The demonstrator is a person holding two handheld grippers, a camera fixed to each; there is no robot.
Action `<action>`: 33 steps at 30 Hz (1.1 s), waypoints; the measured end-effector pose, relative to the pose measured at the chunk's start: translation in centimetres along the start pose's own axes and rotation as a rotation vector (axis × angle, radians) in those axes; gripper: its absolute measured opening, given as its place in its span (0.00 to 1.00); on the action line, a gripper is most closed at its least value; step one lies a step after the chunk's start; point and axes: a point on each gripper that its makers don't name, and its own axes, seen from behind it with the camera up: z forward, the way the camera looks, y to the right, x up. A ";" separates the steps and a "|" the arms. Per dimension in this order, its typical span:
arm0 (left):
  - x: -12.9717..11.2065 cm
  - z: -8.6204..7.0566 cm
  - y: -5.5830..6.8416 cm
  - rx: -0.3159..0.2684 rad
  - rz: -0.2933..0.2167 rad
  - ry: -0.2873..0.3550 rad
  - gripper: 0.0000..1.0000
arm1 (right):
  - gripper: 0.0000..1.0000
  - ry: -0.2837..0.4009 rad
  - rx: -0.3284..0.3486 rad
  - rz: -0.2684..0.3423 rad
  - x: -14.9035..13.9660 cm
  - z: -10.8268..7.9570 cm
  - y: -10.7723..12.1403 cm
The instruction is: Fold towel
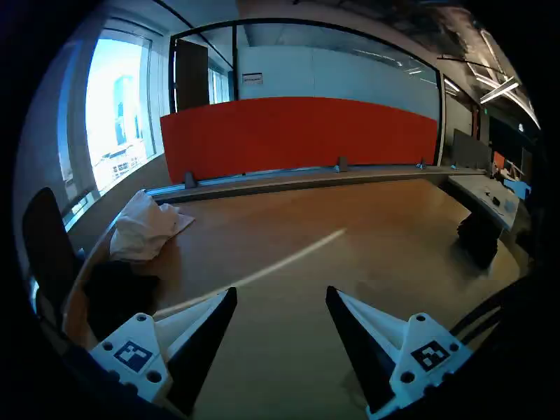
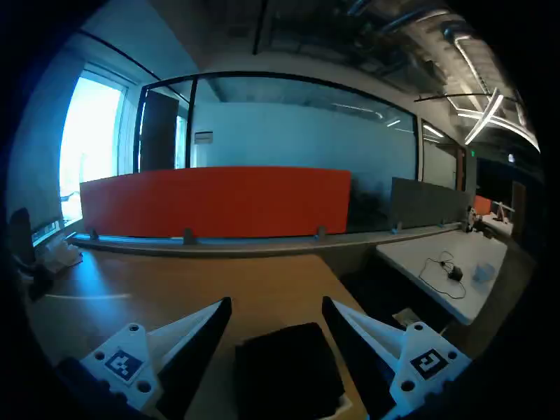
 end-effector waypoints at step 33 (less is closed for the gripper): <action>12.3 -1.6 -5.1 0.099 -0.098 0.356 0.94 | 1.00 0.151 0.166 0.039 7.0 -0.4 -13.6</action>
